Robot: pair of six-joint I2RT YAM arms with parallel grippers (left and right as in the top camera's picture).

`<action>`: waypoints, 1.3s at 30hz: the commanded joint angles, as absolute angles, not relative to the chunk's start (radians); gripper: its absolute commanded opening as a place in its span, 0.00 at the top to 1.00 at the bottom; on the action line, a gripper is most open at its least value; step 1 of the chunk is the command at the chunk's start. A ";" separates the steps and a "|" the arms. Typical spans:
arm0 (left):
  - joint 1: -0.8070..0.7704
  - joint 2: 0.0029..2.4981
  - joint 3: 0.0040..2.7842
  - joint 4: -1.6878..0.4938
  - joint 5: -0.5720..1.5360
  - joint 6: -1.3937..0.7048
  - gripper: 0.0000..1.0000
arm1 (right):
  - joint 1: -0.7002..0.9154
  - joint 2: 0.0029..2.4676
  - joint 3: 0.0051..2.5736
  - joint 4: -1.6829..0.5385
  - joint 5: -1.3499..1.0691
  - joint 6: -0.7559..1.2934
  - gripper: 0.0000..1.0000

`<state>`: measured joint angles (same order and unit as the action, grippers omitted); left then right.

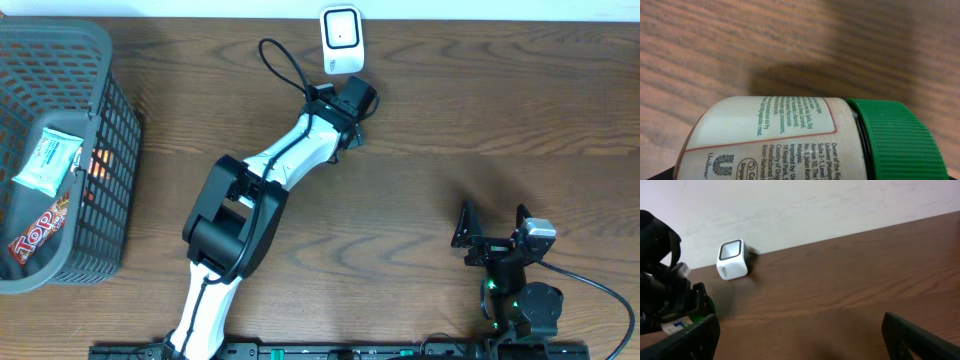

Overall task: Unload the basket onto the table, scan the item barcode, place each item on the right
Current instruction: 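Lift the jar out and place it on the table near the scanner, then return the left gripper into the basket toward the red Top bar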

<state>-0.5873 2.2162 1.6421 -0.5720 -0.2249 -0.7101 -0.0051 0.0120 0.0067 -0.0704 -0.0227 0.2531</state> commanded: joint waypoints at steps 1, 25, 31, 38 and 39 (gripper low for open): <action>-0.604 2.211 1.660 -0.606 -0.244 -0.720 0.14 | 0.015 0.007 0.006 -0.075 -0.017 0.261 0.01; -0.257 1.376 1.721 -0.756 -0.252 -0.429 0.02 | 0.015 0.007 0.006 -0.075 -0.016 0.261 0.01; 0.133 1.251 1.721 -0.888 -0.248 -0.438 0.02 | 0.015 0.007 0.006 -0.075 -0.017 0.261 0.01; 0.445 1.294 1.718 -1.081 -0.218 -0.623 0.02 | 0.015 0.007 0.006 -0.075 -0.016 0.261 0.01; 0.473 1.308 1.716 -1.094 -0.218 -0.669 0.02 | 0.015 0.007 0.006 -0.075 -0.017 0.261 0.01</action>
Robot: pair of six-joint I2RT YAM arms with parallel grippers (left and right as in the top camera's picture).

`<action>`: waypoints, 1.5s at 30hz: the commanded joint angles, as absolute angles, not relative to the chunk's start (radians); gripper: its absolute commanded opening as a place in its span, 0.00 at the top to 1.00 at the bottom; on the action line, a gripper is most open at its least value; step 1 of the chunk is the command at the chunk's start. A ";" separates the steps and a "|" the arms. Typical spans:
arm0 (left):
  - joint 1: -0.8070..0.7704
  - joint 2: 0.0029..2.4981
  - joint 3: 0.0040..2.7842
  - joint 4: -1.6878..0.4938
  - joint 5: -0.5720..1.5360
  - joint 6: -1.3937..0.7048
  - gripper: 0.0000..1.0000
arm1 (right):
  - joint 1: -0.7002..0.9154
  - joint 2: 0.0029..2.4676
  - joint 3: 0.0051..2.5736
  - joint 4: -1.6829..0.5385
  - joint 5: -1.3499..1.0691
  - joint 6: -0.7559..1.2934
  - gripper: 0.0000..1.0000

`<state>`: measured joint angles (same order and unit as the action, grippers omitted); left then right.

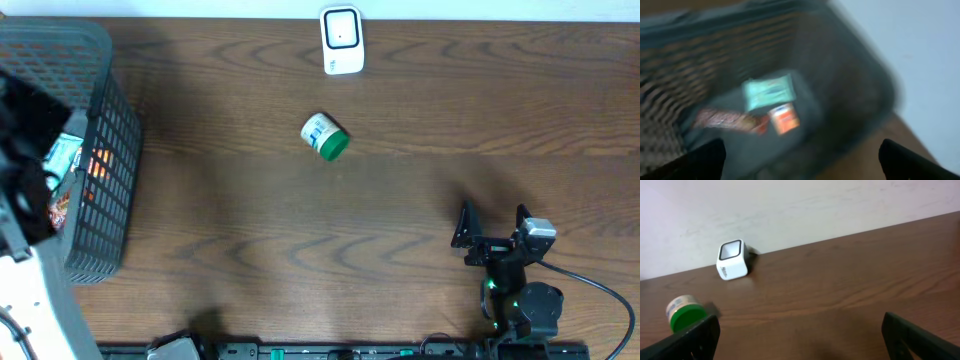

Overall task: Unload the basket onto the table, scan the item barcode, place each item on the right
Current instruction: 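Return the left gripper into the basket toward the red Top bar, then grasp the red Top chocolate bar with the left gripper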

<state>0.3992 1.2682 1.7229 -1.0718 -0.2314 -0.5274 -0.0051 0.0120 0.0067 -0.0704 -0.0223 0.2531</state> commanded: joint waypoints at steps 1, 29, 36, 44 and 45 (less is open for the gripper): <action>0.500 1.322 1.713 -1.103 -0.218 -0.714 0.02 | 0.015 0.007 0.006 -0.075 -0.016 0.261 0.01; 0.573 1.983 1.703 -1.178 -0.233 -1.140 0.02 | 0.015 0.007 0.006 -0.075 -0.017 0.261 0.01; 0.604 2.069 1.702 -1.192 -0.233 -1.158 0.02 | 0.015 0.007 0.006 -0.075 -0.016 0.261 0.01; 0.673 2.082 1.669 -1.193 -0.233 -1.177 0.02 | 0.015 0.007 0.006 -0.075 -0.017 0.261 0.01; 0.682 2.082 1.661 -1.192 -0.233 -1.177 0.02 | 0.015 0.007 0.006 -0.074 -0.016 0.261 0.01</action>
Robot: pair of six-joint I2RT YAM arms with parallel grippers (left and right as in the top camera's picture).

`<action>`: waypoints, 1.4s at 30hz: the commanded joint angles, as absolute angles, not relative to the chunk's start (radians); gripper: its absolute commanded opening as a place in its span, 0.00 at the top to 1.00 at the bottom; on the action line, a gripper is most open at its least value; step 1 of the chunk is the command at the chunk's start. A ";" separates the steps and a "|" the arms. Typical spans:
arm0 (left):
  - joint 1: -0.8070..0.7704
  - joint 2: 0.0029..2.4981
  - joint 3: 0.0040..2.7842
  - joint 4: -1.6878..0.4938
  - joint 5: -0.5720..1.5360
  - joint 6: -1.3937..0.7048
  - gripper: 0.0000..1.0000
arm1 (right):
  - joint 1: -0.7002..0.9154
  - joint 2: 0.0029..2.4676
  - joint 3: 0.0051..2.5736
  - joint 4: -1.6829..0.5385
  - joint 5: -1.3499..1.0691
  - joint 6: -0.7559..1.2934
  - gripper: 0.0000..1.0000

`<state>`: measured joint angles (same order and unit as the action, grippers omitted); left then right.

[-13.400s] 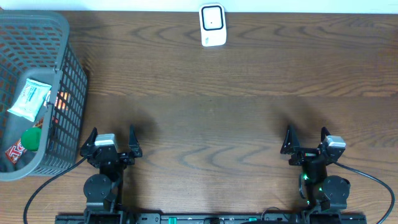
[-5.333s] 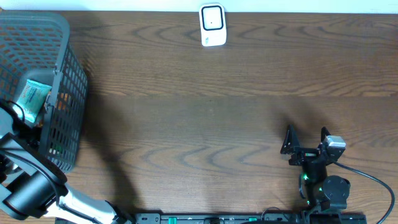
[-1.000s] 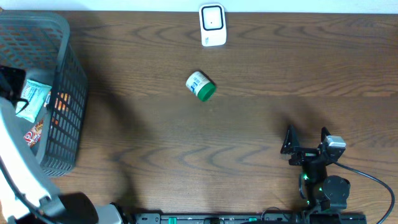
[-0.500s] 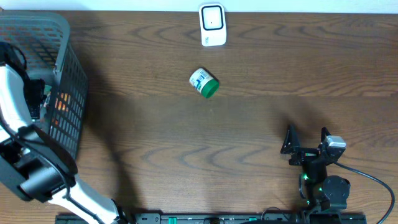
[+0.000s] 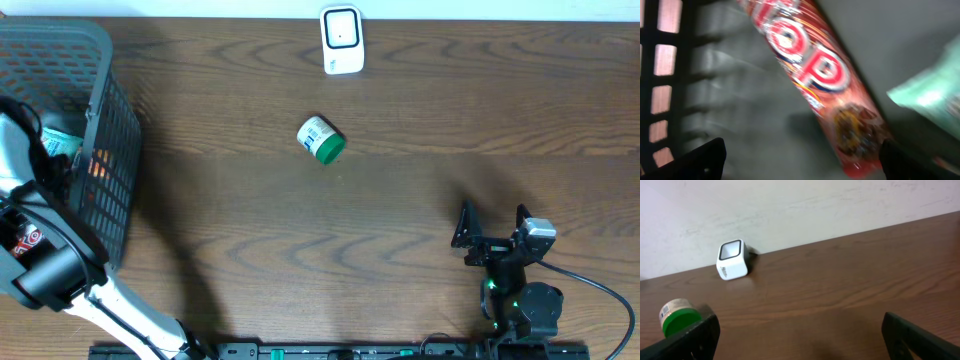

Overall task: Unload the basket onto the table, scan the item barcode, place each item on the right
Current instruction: 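Grasp the red Top chocolate bar with the left gripper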

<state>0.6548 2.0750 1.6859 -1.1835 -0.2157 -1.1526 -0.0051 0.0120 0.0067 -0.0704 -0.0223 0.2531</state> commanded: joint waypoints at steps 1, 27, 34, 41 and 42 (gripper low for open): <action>0.689 2.082 1.654 -1.191 -0.234 -1.177 0.02 | 0.015 0.007 0.006 -0.075 -0.017 0.261 0.01; 0.718 2.086 1.396 -0.957 -0.286 -1.184 0.29 | 0.015 0.007 0.006 -0.075 -0.017 0.261 0.01; 0.718 2.085 1.363 -0.936 -0.286 -1.183 0.85 | 0.015 0.007 0.006 -0.075 -0.017 0.261 0.01; 0.718 2.071 1.388 -0.937 -0.278 -1.106 0.93 | 0.015 0.007 0.006 -0.075 -0.017 0.261 0.01; 0.718 2.064 1.397 -0.937 -0.277 -1.081 0.92 | 0.015 0.007 0.006 -0.075 -0.017 0.261 0.01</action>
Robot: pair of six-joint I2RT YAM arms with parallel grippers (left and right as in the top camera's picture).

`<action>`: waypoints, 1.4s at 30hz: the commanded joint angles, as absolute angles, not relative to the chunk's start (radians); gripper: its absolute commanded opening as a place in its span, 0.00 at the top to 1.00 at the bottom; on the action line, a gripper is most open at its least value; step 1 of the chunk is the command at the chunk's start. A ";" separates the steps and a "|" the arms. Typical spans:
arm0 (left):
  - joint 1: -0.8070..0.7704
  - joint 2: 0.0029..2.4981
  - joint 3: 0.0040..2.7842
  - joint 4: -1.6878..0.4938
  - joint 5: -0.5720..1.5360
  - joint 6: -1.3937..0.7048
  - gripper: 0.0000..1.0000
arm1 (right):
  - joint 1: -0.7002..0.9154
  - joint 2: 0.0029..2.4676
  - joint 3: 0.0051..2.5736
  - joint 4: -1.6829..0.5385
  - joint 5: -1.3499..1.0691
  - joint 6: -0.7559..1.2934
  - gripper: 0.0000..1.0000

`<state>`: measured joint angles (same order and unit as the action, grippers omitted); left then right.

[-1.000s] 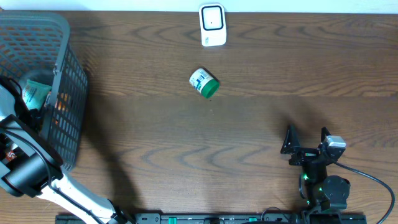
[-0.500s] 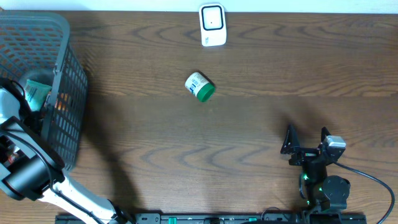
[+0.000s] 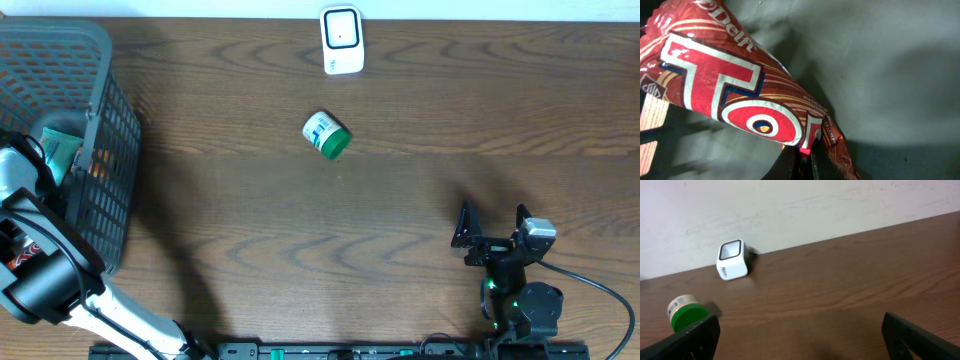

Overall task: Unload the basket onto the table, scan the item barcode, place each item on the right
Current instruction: 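Grasp the red Top chocolate bar with the left gripper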

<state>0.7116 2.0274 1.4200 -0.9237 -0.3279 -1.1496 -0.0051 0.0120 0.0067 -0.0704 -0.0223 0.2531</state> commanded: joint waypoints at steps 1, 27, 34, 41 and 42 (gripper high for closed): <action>0.718 2.056 1.404 -0.937 -0.278 -1.060 0.93 | 0.015 0.007 0.006 -0.075 -0.017 0.261 0.01; 0.718 1.534 1.414 -0.929 -0.222 -1.057 0.02 | 0.015 0.007 0.006 -0.075 -0.016 0.261 0.01; 0.718 1.695 1.402 -0.904 -0.220 -1.188 0.02 | 0.015 0.007 0.006 -0.075 -0.017 0.261 0.01; 0.718 1.856 1.402 -0.864 -0.150 -1.189 0.02 | 0.015 0.007 0.006 -0.075 -0.016 0.261 0.01; 0.718 1.874 1.402 -0.857 -0.141 -1.189 0.02 | 0.015 0.007 0.006 -0.075 -0.017 0.261 0.01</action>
